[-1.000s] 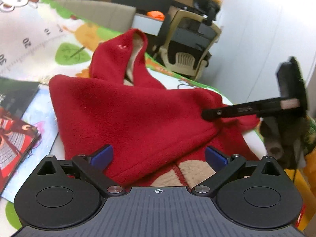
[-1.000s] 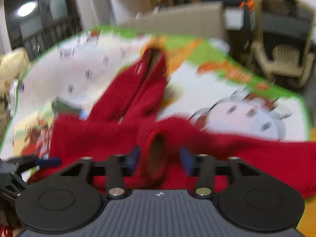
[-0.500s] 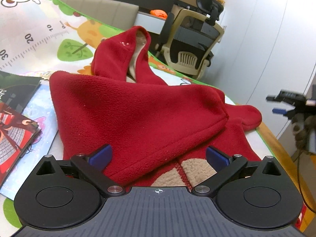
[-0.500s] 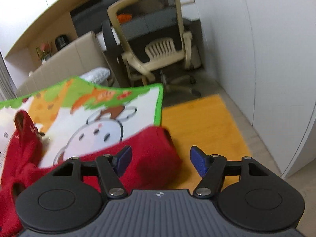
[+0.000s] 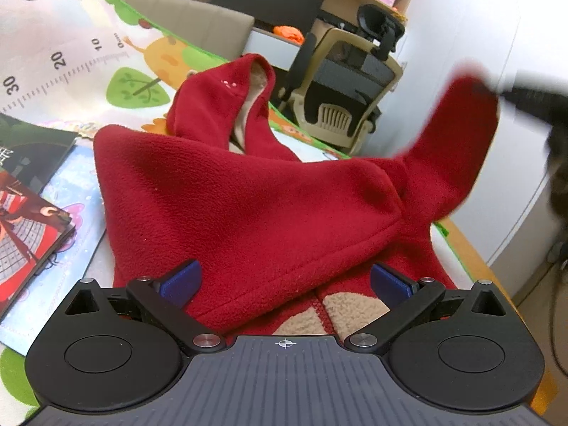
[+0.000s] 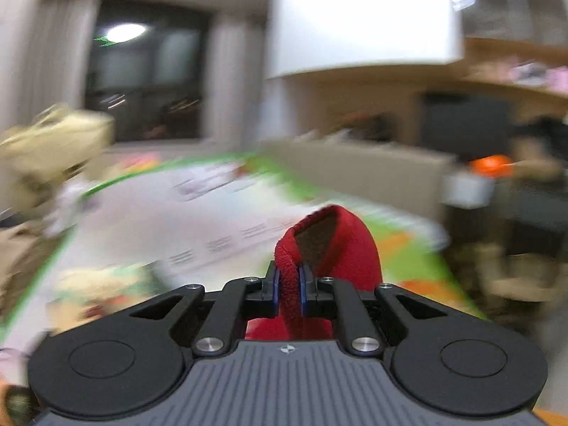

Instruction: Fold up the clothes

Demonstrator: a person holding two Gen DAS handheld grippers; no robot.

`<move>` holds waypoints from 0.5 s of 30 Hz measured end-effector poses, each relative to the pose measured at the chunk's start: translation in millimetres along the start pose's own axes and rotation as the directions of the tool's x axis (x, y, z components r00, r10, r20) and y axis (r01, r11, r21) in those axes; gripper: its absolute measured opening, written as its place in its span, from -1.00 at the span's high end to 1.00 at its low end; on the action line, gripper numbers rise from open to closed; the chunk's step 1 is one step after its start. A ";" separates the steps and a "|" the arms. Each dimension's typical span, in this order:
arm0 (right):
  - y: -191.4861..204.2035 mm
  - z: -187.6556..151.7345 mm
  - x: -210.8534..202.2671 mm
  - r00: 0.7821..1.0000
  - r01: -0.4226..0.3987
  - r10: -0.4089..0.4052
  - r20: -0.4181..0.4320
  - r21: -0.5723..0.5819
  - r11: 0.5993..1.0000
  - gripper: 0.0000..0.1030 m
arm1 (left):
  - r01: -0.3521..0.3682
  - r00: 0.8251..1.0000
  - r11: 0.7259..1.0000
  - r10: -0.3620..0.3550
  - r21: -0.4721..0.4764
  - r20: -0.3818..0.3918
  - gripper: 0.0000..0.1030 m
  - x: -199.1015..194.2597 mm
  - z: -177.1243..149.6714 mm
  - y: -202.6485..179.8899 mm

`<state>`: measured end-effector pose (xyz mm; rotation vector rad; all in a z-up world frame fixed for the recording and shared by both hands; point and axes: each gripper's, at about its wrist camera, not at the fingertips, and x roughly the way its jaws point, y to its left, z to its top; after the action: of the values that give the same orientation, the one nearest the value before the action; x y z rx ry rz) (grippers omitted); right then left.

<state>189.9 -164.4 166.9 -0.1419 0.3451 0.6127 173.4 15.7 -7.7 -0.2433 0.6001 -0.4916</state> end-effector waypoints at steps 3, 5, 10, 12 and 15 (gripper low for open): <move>35.8 -10.0 64.9 0.957 -0.228 0.234 -0.174 0.055 0.972 0.49 | 0.008 1.000 1.000 -0.008 -0.007 -0.001 -1.00 0.3 0.1 1.4; 43.7 -13.8 76.4 0.928 -0.314 0.327 -0.181 0.095 0.945 0.36 | 0.014 1.000 1.000 -0.014 -0.014 -0.003 -1.00 0.5 0.4 3.2; -2.0 3.9 33.4 0.961 -0.268 0.275 -0.029 0.154 0.951 0.01 | 0.024 1.000 1.000 -0.024 -0.016 -0.002 -1.00 0.2 0.4 5.0; -23.7 -1.9 11.9 0.982 -0.183 0.186 -0.005 0.166 0.969 -0.12 | 0.031 1.000 0.999 -0.031 -0.023 0.003 -1.00 -0.6 0.2 6.2; -54.8 -41.9 -4.3 0.997 -0.034 0.047 -0.064 0.187 0.982 -0.13 | 0.043 0.999 0.998 -0.043 -0.040 0.007 -1.00 -1.2 0.6 9.3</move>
<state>207.2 -220.9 130.9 0.0237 0.4700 0.6134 176.3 24.3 -10.0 -0.2960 0.5999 -0.5205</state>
